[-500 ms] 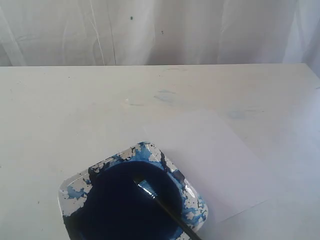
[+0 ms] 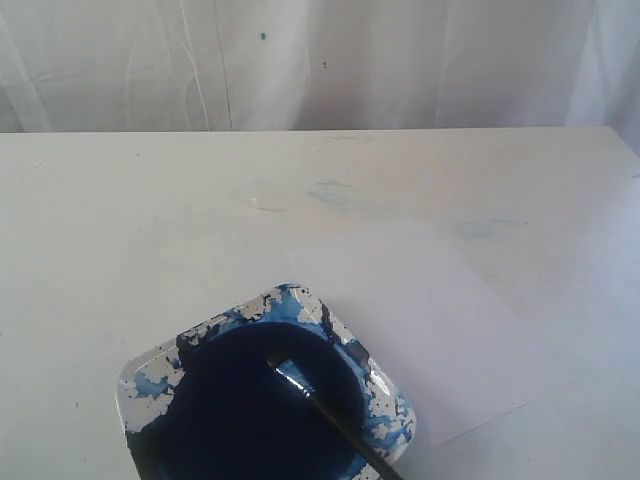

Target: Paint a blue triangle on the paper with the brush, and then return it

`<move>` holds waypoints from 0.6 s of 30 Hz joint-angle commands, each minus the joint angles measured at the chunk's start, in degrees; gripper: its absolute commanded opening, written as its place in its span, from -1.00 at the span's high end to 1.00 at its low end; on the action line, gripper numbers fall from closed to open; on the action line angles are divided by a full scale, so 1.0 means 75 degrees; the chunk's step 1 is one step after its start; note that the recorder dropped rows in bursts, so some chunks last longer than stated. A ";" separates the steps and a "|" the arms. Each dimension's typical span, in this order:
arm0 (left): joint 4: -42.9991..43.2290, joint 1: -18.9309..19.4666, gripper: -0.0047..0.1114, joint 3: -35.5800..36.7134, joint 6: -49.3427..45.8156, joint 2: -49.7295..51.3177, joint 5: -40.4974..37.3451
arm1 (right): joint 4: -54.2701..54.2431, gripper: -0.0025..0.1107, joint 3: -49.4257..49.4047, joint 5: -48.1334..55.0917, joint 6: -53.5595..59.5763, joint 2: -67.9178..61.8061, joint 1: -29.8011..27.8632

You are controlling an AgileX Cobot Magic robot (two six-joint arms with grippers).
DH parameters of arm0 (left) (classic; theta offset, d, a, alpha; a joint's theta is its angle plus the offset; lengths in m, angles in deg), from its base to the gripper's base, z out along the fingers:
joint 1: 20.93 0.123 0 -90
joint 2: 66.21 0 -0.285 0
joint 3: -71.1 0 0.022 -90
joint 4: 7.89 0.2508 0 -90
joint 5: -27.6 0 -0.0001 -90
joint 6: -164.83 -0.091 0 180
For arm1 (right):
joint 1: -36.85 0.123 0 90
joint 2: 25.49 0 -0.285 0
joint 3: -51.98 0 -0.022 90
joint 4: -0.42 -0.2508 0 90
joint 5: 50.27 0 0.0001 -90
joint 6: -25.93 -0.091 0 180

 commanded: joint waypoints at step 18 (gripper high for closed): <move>0.0901 -0.0060 0.92 0.0036 -0.0592 -0.0039 0.0135 | 0.0000 0.96 -0.0037 -0.0189 -0.0025 0.0047 -0.0055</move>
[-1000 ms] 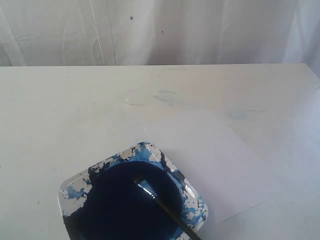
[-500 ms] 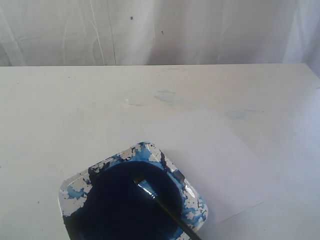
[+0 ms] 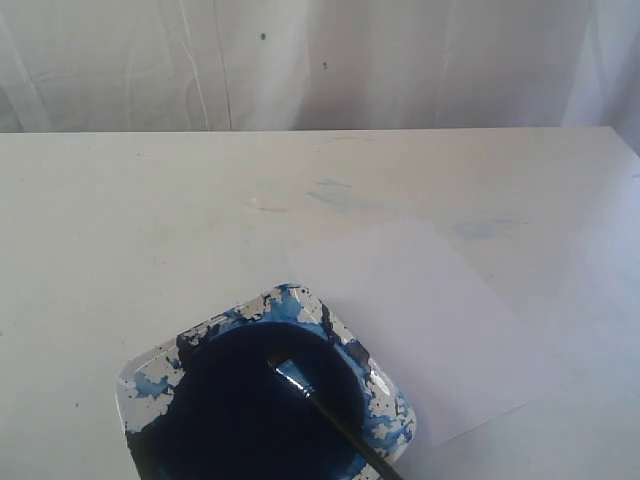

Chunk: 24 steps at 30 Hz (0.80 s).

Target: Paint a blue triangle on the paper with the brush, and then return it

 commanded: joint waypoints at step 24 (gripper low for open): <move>-0.0673 -0.0060 0.92 -0.0529 0.3076 0.1664 0.7248 | 0.4347 0.96 0.0197 -0.6545 -0.4942 -0.0001 0.0028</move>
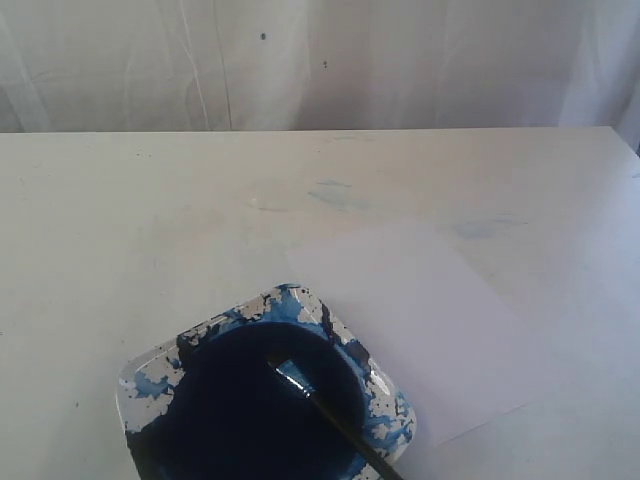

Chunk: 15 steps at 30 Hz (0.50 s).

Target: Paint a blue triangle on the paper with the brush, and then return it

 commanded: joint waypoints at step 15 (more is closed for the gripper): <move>1.0406 -0.0060 0.92 -0.7037 0.9995 0.7882 0.1331 | 0.7544 0.96 0.3881 -0.0223 -0.7477 -0.5099 0.0028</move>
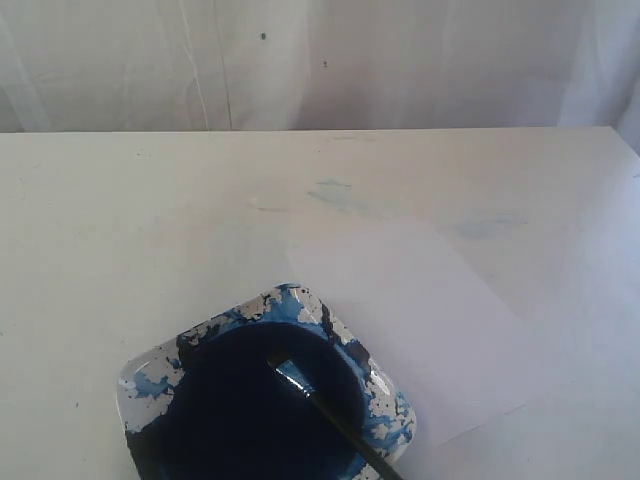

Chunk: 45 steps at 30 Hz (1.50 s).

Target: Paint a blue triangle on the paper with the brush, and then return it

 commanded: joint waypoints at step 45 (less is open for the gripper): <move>0.6481 -0.3202 0.92 -0.5575 0.4452 0.9310 0.0677 | 0.2080 0.96 0.1570 -0.2803 -0.0036 -0.6840 0.0003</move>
